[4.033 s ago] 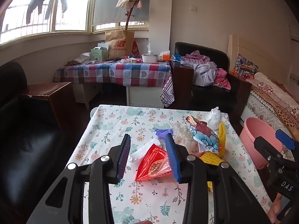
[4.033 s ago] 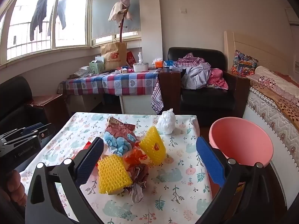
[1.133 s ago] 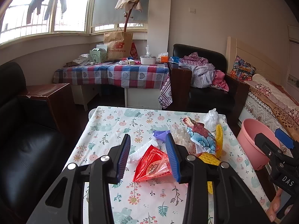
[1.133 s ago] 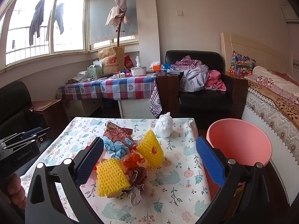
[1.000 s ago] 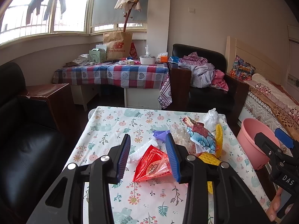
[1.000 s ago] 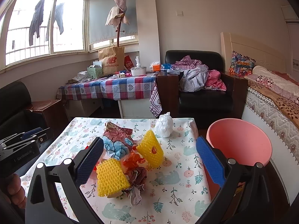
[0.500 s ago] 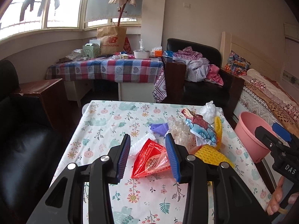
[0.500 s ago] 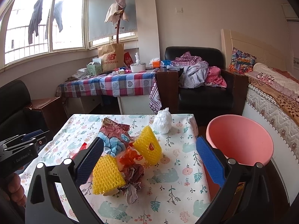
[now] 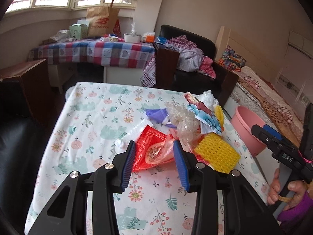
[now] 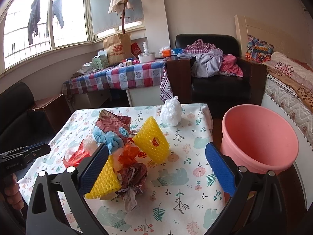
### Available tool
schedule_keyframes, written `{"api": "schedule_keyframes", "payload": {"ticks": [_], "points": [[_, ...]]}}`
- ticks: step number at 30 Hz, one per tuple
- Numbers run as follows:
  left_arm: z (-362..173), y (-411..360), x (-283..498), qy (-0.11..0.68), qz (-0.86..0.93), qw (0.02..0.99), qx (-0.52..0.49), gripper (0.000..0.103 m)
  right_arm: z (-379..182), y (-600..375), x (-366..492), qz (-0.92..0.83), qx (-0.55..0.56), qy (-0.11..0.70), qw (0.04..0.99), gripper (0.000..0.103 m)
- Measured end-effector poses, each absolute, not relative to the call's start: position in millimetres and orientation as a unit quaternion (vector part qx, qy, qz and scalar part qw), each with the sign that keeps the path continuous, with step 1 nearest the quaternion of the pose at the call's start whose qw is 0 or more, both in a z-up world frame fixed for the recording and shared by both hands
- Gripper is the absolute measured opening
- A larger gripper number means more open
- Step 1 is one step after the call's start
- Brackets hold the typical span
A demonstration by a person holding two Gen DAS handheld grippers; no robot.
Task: Collect trash
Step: 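Grasp the red chip bag with the left tool while the right tool grasps the crumpled blue-pink wrapper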
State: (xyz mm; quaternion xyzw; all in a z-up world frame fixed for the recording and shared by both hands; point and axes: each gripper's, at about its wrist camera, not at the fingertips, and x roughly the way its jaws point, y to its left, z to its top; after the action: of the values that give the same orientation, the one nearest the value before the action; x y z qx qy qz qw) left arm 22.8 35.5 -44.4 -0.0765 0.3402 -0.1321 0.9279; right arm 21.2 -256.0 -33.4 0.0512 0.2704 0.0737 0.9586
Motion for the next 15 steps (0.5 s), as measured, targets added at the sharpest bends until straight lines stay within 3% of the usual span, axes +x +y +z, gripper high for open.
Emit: {"api": "schedule_keyframes", "payload": {"ticks": [15], "points": [[-79,4,47,0.384,-0.162,0.909,0.008,0.039,-41,-248,36,0.126,0.049,0.296,0.946,0.095]]}}
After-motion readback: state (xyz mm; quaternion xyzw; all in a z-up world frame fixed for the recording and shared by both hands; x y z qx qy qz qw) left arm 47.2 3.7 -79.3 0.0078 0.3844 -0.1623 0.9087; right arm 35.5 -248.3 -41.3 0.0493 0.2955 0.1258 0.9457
